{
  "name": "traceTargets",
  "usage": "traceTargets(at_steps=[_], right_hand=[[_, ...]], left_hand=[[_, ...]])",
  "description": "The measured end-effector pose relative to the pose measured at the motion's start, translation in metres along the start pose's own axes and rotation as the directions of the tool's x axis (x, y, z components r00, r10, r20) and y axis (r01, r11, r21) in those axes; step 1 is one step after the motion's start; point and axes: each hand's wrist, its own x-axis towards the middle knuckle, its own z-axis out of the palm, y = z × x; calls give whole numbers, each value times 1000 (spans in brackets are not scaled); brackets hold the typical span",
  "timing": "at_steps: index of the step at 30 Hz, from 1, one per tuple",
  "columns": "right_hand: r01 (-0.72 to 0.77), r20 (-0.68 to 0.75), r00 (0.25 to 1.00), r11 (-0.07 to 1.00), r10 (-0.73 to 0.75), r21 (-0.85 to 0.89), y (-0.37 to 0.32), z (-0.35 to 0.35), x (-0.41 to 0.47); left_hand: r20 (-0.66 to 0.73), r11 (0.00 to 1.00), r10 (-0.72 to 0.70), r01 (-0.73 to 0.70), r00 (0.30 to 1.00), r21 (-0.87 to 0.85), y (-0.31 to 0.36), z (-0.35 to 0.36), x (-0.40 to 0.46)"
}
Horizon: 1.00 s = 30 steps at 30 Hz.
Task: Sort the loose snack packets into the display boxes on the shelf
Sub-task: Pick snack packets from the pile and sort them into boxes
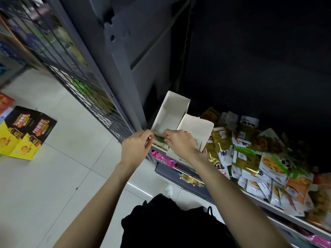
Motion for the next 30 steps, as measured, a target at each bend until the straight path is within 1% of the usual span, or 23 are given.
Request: traceTargets(at_steps=[2,4,5,6,7,8,9,11,12,14,15,17,19,20,21,23,24,26,27,28,29,30], right_hand=[[-12,15,1000,999,11,52,0,-3,-6],[22,18,1000,992,-25,122,0,-16,-16],[43,-2,999,983,-43,178,2,-24,-24],[66,-57,997,970,-54,236,7,-33,-34],[85,-140,989,956,-46,281,13,-42,-46],[93,-232,973,946,-19,310,24,-49,-59],[87,-314,949,942,20,324,38,-54,-73],[-2,-427,893,951,140,308,70,-57,-100],[-85,-454,864,952,217,293,87,-56,-112],[-288,-444,813,923,377,255,123,-47,-132],[-381,-411,798,897,441,223,140,-41,-140],[-512,-291,798,848,528,134,167,-30,-153],[-583,-133,806,812,576,-17,183,-21,-167],[-588,-66,809,805,584,-84,188,-17,-174],[-577,-18,815,808,579,-114,191,-13,-180],[-537,37,837,833,545,-134,196,-8,-190],[-508,54,852,847,521,-158,197,-8,-194],[-456,65,876,864,478,-215,201,-13,-200],[-437,61,886,871,460,-226,204,-17,-202],[-418,50,897,881,438,-221,207,-20,-205],[-397,26,911,894,411,-208,210,-22,-208],[-375,-8,925,907,380,-194,213,-24,-211]], left_hand=[[-17,1000,-25,24,1000,-11,5,-5,-3],[-34,997,-72,72,997,-11,15,-16,-6],[-44,994,-108,107,993,-17,22,-24,-7],[-55,989,-147,146,988,-35,31,-33,-8],[-68,982,-181,177,981,-65,41,-42,-8],[-84,976,-199,190,976,-109,52,-49,-7],[-101,971,-189,170,977,-165,65,-53,-5],[-96,952,-101,68,990,-298,96,-49,-1],[-74,937,-32,4,997,-350,113,-41,2],[0,901,109,-99,994,-423,148,-14,4],[65,881,146,-100,987,-463,166,3,4],[248,862,151,-4,957,-507,196,41,4],[446,879,85,144,891,-456,217,80,5],[519,891,39,206,854,-405,224,95,7],[570,899,-14,260,822,-352,231,108,8],[626,890,-131,370,769,-268,242,124,11],[636,873,-184,422,749,-245,247,130,12],[625,840,-263,493,735,-227,251,139,12],[618,811,-300,536,726,-235,253,142,12],[619,756,-341,598,707,-267,254,144,10],[631,661,-383,677,675,-322,256,144,8],[652,532,-416,751,634,-391,258,141,5]])
